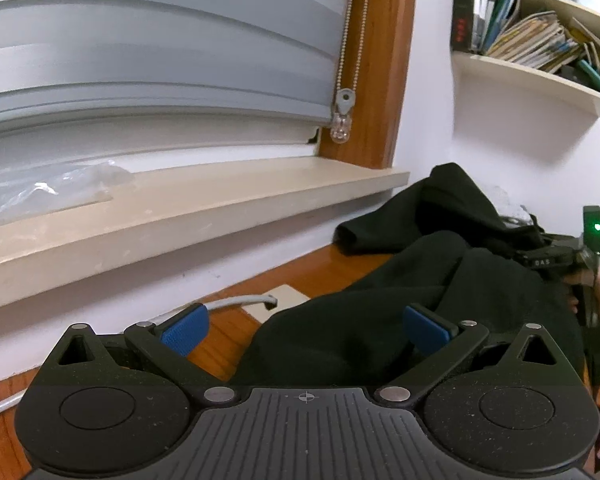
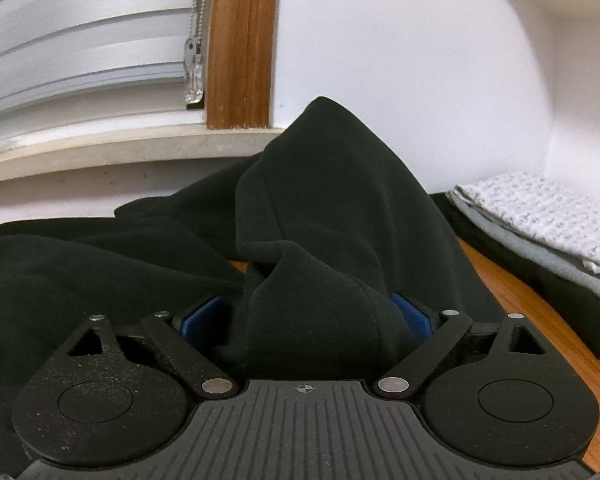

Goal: Fold clothes

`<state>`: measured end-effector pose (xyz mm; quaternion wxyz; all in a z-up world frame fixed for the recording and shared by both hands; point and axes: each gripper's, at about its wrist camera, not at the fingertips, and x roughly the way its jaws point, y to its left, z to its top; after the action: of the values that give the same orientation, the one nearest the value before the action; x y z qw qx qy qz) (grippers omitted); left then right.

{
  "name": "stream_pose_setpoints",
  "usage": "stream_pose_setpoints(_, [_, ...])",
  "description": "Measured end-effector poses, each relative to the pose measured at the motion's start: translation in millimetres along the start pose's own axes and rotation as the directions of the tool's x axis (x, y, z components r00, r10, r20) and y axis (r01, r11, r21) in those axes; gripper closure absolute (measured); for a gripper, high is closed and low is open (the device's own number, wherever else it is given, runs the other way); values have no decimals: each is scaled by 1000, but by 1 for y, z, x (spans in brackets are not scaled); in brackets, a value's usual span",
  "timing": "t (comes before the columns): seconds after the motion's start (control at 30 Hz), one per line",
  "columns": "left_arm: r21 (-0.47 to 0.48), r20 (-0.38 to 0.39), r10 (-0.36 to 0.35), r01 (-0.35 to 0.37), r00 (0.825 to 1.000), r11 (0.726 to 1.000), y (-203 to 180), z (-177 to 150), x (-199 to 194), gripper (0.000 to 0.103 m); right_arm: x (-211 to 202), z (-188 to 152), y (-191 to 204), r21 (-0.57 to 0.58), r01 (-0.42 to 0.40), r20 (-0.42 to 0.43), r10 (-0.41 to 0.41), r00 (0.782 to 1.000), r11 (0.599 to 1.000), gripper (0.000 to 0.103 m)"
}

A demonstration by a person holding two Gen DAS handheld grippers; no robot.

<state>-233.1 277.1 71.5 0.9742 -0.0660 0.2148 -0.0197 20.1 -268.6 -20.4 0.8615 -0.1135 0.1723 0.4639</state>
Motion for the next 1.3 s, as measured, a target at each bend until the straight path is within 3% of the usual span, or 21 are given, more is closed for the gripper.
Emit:
stream_pose_setpoints(0.2, [-89,-30,6,-9,1000,996,12,3,3,0,-5,-2,-5,37,-10,7,10,1000,999,12])
stream_pose_setpoints(0.27, [-86,-21,-2,1,1000,996,12,3,2,0,-6,-8,-2,0,1,1,-1,1000,1000,12])
stream_pose_setpoints(0.33, [-73,-2,-3,3,1000,997,11,3,1,0,-10,-9,-6,31,25,23,-26,999,999,13])
stream_pose_setpoints(0.4, [-72,15,-8,9,1000,997,12,2,0,0,-7,-8,-19,126,-9,4,8,1000,992,13])
stream_pose_setpoints(0.5, [-107,13,-21,23,1000,994,16,4,-1,1,-7,-9,-28,175,-40,9,39,999,984,13])
stream_pose_setpoints(0.6, [-159,4,-53,53,999,986,24,5,-1,12,-8,-12,-27,164,-45,13,44,999,985,12])
stream_pose_setpoints(0.7, [-160,-7,-70,68,998,985,24,5,0,43,-8,-13,-28,171,-57,15,55,998,984,10])
stream_pose_setpoints(0.83, [-100,-27,-78,75,997,992,10,12,2,51,-8,-13,-31,180,-82,17,80,997,980,7])
stream_pose_setpoints(0.9, [-52,-43,-66,63,997,997,-2,23,5,47,-9,-13,-31,180,-85,21,83,996,980,7])
stream_pose_setpoints(1.0, [30,-78,-56,59,995,998,-24,44,13,25,-9,-13,-33,193,-98,28,94,995,976,7])
stream_pose_setpoints(1.1, [74,-91,-49,56,995,996,-49,72,25,23,-9,-12,-32,189,-101,29,97,995,977,7])
stream_pose_setpoints(1.3, [128,-79,-108,118,991,985,-103,115,58,10,-10,-9,-24,138,-87,29,84,996,987,5])
